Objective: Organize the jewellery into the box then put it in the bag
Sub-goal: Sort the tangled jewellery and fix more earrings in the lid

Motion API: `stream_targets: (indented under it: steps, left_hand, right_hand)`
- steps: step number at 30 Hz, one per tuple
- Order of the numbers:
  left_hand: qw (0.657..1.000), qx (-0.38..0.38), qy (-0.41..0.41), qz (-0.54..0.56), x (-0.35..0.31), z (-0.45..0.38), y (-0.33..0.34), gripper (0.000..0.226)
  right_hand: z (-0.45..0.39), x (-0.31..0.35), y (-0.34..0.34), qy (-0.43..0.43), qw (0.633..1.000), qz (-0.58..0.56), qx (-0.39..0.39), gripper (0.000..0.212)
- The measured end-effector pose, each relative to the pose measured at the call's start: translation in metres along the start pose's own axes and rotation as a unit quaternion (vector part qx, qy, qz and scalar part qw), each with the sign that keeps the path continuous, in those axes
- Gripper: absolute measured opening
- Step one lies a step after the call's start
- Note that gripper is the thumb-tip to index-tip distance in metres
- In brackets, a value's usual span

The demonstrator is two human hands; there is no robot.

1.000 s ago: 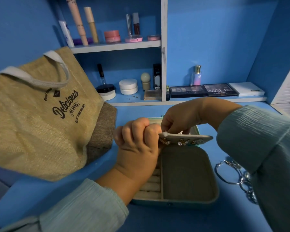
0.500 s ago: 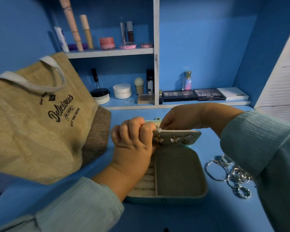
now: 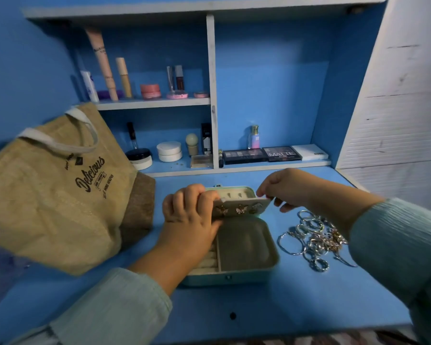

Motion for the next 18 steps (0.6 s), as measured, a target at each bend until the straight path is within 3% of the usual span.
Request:
stream_targets:
  steps: [4,8,18]
  left_hand:
    - [1.0,0.013,-0.013,0.025,0.0,0.005,-0.006,0.043]
    - [0.997,0.049,-0.022,0.055,-0.001,0.012,-0.006,0.041]
    - [0.996,0.022,-0.039,0.072,-0.009,0.021,-0.025,0.017]
  right_hand:
    - [0.026,-0.02,0.012,0.087,0.985,-0.148,0.035,0.02]
    - [0.038,-0.022,0.016,0.067,0.954,-0.293,0.007,0.015]
    - [0.052,-0.034,0.029,0.087,0.926,-0.365,-0.037,0.01]
Point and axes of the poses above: each hand's wrist, its own z-axis away from the middle knuckle, its own y-axis out of the palm, x = y × z, the point moved 8 cm from there along -z, towards the middle knuckle
